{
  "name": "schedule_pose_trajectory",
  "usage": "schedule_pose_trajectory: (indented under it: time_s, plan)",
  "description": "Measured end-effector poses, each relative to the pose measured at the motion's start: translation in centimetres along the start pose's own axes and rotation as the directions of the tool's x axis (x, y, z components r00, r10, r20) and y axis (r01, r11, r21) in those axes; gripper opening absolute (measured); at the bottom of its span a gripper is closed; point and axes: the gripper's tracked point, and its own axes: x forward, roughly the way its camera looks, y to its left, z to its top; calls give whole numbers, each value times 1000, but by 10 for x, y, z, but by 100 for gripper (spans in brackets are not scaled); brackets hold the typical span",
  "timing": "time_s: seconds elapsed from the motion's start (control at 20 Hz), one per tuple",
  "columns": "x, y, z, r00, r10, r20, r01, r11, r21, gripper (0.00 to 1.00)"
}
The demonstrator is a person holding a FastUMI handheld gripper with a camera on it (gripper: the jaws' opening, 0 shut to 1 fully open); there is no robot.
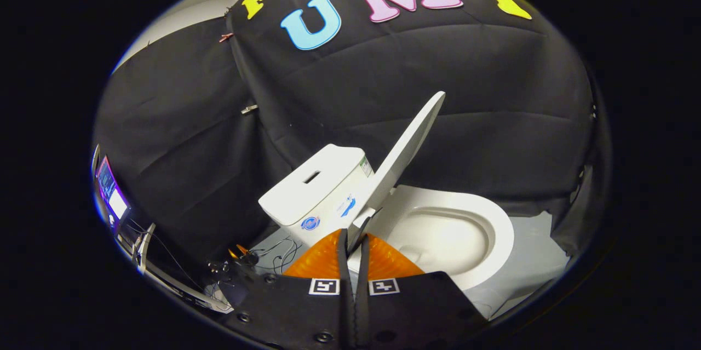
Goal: Open the toilet lid.
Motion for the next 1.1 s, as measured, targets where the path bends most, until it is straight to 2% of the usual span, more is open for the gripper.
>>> schedule_pose_trajectory:
  time_s: [0.5, 0.95, 1.1]
  plan:
    - [62, 115, 50, 994, 105, 10, -101, 978, -180, 5]
    - [128, 189, 50, 996, 89, -24, -92, 943, -321, 6]
    - [146, 208, 48, 994, 102, -34, -107, 947, -302, 10]
